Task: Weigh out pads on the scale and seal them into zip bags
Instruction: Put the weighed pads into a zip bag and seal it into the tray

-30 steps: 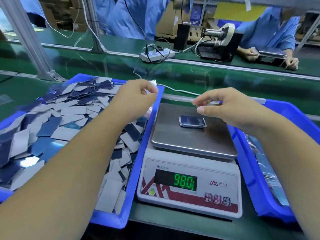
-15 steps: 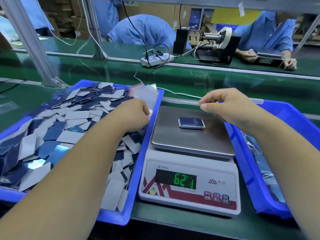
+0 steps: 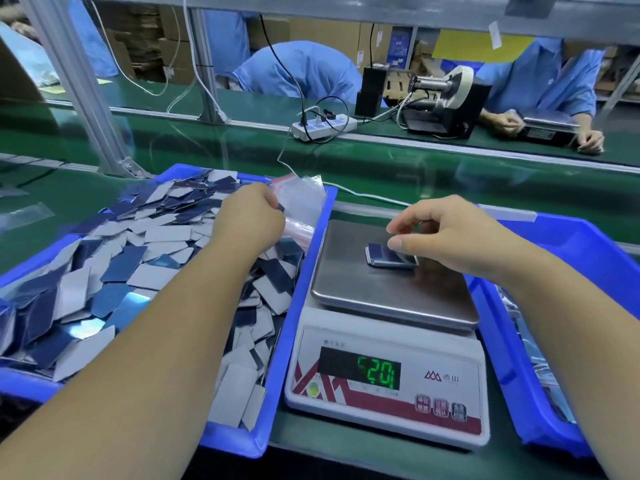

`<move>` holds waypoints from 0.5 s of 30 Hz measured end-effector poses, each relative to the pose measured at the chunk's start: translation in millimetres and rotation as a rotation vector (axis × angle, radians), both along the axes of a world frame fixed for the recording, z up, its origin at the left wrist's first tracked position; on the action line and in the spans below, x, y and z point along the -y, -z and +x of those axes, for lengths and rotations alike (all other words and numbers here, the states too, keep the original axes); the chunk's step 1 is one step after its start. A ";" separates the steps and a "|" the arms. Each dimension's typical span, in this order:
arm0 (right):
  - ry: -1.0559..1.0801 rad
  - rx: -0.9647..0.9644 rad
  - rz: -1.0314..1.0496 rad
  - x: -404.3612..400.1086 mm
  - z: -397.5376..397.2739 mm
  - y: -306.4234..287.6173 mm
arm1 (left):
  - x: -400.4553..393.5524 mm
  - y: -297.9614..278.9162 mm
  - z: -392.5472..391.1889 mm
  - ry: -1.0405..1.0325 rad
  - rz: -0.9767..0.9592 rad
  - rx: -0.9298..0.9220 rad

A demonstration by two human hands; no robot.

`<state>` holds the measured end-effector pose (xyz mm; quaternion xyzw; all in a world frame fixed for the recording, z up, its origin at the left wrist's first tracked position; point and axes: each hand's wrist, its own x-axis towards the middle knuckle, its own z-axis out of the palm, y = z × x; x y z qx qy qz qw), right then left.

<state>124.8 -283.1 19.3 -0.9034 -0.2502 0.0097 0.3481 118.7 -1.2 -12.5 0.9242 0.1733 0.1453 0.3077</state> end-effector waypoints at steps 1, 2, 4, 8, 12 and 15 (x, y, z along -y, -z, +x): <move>-0.020 -0.013 -0.024 -0.4 1.6 -1.4 | -4.4 0.8 1.3 -0.040 -0.047 0.040; -0.043 -0.042 -0.066 -0.9 3.6 -3.5 | -9.0 1.7 2.8 -0.077 -0.094 0.065; -0.080 -0.131 -0.176 -2.7 7.3 -9.3 | -14.6 4.0 4.7 -0.130 -0.136 0.061; -0.158 -0.265 -0.330 -11.8 13.9 -26.2 | -11.5 7.9 9.1 -0.119 0.021 -0.013; -0.158 -0.282 -0.453 -19.6 18.1 -34.5 | -6.8 8.0 10.0 -0.097 0.149 -0.102; -0.151 -0.304 -0.455 -21.2 17.0 -33.4 | -0.4 10.2 10.8 -0.023 0.146 -0.146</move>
